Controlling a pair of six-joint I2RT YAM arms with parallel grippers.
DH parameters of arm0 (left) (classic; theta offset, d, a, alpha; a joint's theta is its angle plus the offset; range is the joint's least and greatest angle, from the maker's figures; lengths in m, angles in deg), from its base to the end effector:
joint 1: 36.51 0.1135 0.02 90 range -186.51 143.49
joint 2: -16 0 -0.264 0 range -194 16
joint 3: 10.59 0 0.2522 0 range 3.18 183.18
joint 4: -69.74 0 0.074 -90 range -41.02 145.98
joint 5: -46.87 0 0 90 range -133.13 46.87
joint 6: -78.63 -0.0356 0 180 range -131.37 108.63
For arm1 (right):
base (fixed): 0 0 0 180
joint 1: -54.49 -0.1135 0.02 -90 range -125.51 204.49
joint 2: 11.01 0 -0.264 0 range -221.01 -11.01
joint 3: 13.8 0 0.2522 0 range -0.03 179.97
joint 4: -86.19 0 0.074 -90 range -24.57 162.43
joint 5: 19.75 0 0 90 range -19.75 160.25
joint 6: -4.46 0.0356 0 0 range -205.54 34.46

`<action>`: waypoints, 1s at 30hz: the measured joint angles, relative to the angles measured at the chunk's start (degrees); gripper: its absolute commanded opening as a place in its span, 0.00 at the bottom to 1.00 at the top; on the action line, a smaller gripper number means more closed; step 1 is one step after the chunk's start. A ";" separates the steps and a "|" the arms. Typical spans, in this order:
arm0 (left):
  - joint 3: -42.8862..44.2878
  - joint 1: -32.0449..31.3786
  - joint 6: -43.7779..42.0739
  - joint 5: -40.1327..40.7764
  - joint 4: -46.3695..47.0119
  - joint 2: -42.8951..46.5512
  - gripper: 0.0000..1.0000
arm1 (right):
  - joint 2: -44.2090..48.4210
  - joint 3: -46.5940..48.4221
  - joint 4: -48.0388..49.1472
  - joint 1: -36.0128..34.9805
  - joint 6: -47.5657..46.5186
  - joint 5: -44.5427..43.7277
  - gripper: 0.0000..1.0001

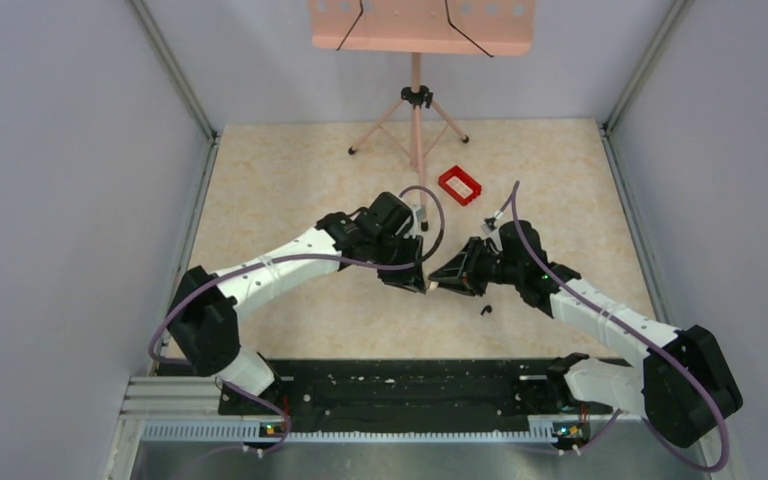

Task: Insert the wireless bluetooth earbuds into the charging case
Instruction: Adjust the right earbud in the right side groove of the charging case.

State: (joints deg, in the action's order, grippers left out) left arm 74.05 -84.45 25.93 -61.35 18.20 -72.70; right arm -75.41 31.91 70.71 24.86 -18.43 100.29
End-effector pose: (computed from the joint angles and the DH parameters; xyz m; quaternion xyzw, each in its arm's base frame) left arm 0.2105 -0.2499 0.2706 0.1341 0.9348 -0.3090 0.1124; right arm 0.1925 0.1300 0.2119 0.1593 0.8472 0.4901 0.1292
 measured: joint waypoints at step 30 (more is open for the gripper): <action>7.04 -0.20 -15.26 -0.74 -10.62 -3.74 0.22 | -2.01 3.76 -8.39 0.00 -10.49 7.78 0.00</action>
State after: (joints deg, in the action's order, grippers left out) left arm 81.08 -84.65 10.67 -62.09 7.58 -76.44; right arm -77.43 35.67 62.32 24.86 -28.92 108.07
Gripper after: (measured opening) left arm 0.216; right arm 0.256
